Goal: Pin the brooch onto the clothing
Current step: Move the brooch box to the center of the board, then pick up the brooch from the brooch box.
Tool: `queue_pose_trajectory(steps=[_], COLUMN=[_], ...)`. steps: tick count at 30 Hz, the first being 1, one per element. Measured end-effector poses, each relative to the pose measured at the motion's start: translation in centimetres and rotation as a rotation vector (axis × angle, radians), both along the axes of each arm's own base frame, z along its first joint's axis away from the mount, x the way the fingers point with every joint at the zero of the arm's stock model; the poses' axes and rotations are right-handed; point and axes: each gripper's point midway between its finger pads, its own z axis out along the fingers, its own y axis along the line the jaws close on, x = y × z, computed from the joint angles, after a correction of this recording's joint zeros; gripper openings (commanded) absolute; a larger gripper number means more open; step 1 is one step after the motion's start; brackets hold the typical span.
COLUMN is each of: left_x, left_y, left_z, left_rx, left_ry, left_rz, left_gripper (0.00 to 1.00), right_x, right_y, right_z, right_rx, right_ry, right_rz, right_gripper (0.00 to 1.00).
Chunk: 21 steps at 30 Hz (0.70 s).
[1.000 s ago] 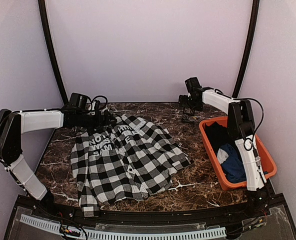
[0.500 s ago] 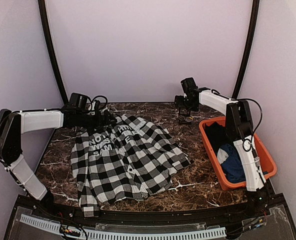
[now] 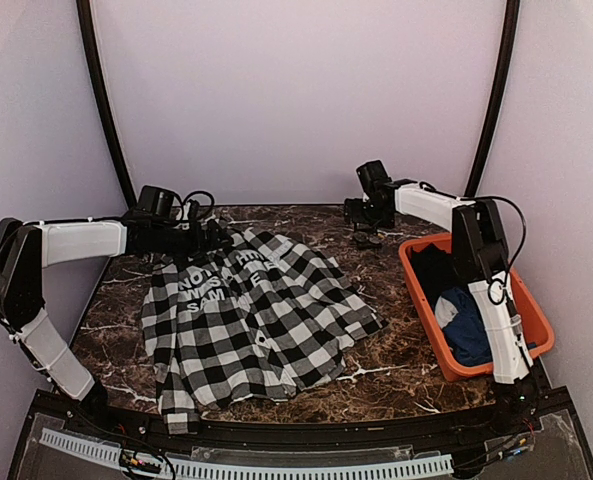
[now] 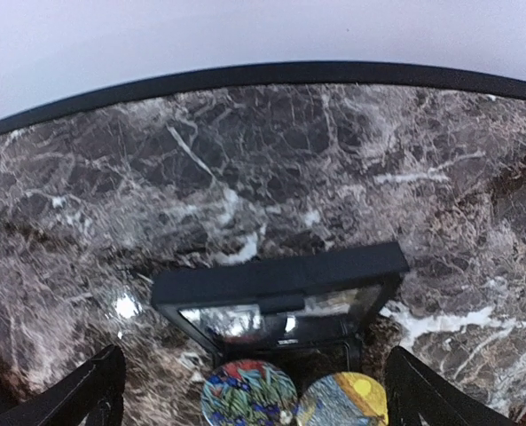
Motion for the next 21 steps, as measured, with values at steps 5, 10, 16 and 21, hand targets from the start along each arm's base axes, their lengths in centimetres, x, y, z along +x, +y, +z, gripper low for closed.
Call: queue_pose_trajectory(steps=[5, 10, 16, 21], left_x=[0.0, -0.1, -0.1, -0.1], left_y=[-0.1, -0.2, -0.2, -0.2], left_z=[0.0, 0.1, 0.0, 0.0], left_rx=[-0.003, -0.012, -0.018, -0.019], left_ry=[0.001, 0.001, 0.004, 0.003], left_rz=[-0.002, -0.006, -0.005, -0.005], left_gripper=[0.99, 0.99, 0.99, 0.99], right_x=[-2.1, -3.2, -3.7, -4.0], right_y=[-1.0, -1.1, -0.2, 1.5], right_z=[-0.1, 2.6, 3.7, 3.1], right_rx=[-0.063, -0.096, -0.160, -0.193], right_ry=[0.041, 0.018, -0.003, 0.014], right_rz=[0.054, 0.127, 0.227, 0.309], right_gripper=[0.96, 0.94, 0.89, 0.83])
